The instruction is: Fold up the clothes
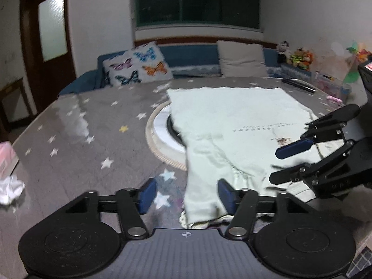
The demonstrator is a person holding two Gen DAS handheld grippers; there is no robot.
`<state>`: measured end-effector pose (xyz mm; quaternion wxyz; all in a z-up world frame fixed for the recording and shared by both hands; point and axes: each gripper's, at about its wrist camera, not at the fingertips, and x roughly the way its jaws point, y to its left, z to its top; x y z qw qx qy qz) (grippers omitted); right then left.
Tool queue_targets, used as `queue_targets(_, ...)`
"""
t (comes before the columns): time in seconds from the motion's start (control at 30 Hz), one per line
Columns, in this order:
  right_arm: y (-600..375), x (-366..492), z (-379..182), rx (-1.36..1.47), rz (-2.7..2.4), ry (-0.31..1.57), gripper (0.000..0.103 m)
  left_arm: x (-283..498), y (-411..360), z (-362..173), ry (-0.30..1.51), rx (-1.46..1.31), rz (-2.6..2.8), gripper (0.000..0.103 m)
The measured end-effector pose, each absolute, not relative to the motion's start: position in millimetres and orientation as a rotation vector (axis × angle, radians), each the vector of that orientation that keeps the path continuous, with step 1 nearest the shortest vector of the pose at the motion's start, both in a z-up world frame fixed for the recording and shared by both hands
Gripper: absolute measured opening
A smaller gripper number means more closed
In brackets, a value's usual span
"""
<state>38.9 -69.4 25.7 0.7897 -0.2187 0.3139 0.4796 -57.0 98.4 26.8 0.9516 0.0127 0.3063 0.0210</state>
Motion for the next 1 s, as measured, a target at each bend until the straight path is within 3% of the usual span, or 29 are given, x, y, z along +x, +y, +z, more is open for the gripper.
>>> queue_targets(0.27, -129.8, 39.7, 41.3, -0.444, 0.911, 0.680, 0.043, -56.9, 67.3, 20.2, 0.631, 0.215, -0.182, 0.050)
queue_targets(0.37, -156.6, 34.8, 43.6, -0.463, 0.859, 0.694, 0.050, -56.5, 63.2, 16.5, 0.647, 0.280, -0.236, 0.050)
queue_targets(0.5, -187.0, 18.7, 42.1, -0.519, 0.818, 0.734, 0.051, -55.2, 59.5, 9.1, 0.671, 0.353, -0.275, 0.050)
queue_targets(0.83, -209.3, -5.6, 24.4, -0.655, 0.805, 0.756, 0.053, -43.1, 50.4, -4.9, 0.697, 0.486, -0.353, 0.049)
queue_targets(0.93, -207.4, -3.8, 19.3, -0.671, 0.800, 0.739, 0.052, -38.2, 52.0, -6.0, 0.701, 0.472, -0.366, 0.036)
queue_targets(1.0, -207.5, -0.6, 18.0, -0.654, 0.804, 0.734, 0.050, -36.1, 52.4, -6.3, 0.706, 0.465, -0.363, 0.019)
